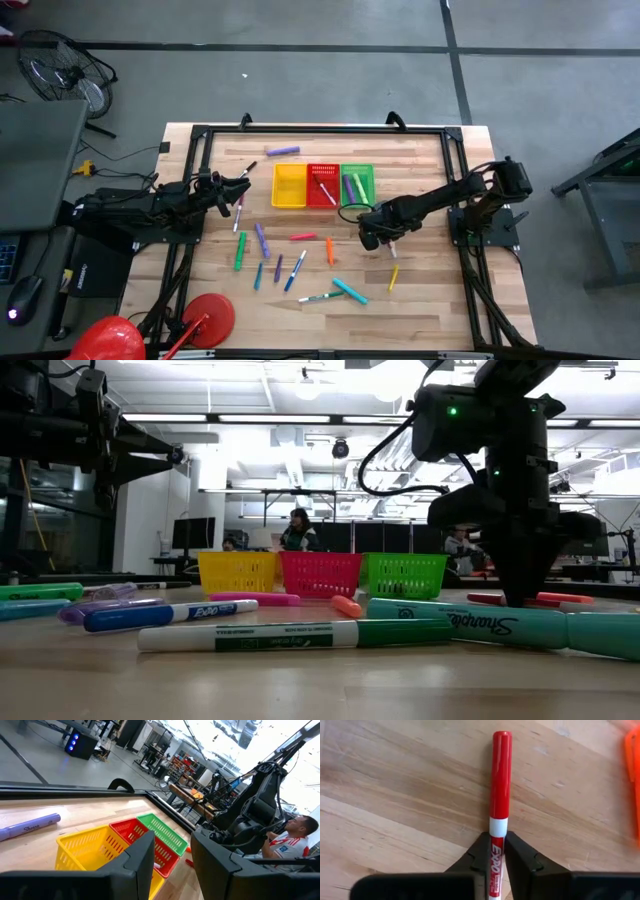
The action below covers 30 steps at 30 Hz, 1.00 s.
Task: Pick & Place Markers
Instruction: Put the red marker into the red bin
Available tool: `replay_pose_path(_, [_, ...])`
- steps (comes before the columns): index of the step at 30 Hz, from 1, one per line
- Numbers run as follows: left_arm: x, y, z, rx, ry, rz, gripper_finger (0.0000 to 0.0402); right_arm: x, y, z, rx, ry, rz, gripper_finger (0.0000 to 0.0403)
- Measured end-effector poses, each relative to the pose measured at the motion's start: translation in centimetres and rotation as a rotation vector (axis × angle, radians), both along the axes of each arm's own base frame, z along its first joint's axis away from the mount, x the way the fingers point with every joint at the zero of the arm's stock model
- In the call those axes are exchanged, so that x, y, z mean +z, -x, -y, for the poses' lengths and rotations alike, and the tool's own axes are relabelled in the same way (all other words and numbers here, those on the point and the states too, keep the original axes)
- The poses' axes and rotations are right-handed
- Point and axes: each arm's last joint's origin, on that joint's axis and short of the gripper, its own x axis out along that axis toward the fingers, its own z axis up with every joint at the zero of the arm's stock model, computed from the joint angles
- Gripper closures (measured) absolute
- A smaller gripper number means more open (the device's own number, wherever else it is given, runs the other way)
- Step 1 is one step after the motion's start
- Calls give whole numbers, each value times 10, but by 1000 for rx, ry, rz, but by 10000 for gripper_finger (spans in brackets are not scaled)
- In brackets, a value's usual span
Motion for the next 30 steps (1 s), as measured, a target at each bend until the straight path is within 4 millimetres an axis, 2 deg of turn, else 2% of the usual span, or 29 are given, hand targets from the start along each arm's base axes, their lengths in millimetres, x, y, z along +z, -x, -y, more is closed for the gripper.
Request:
replay_pose_path(6, [0, 0, 0, 0, 0, 0, 275, 3, 0, 0, 7, -17, 6, 374])
replay_pose_path(18, [0, 0, 0, 0, 0, 0, 275, 34, -1, -2, 36, -91, 126, 376])
replay_pose_path(26, [0, 0, 0, 0, 0, 0, 275, 66, 6, -1, 39, -99, 269, 378])
replay_pose_path(30, [0, 0, 0, -1, 0, 0, 275, 81, 7, 7, 32, -100, 363, 376])
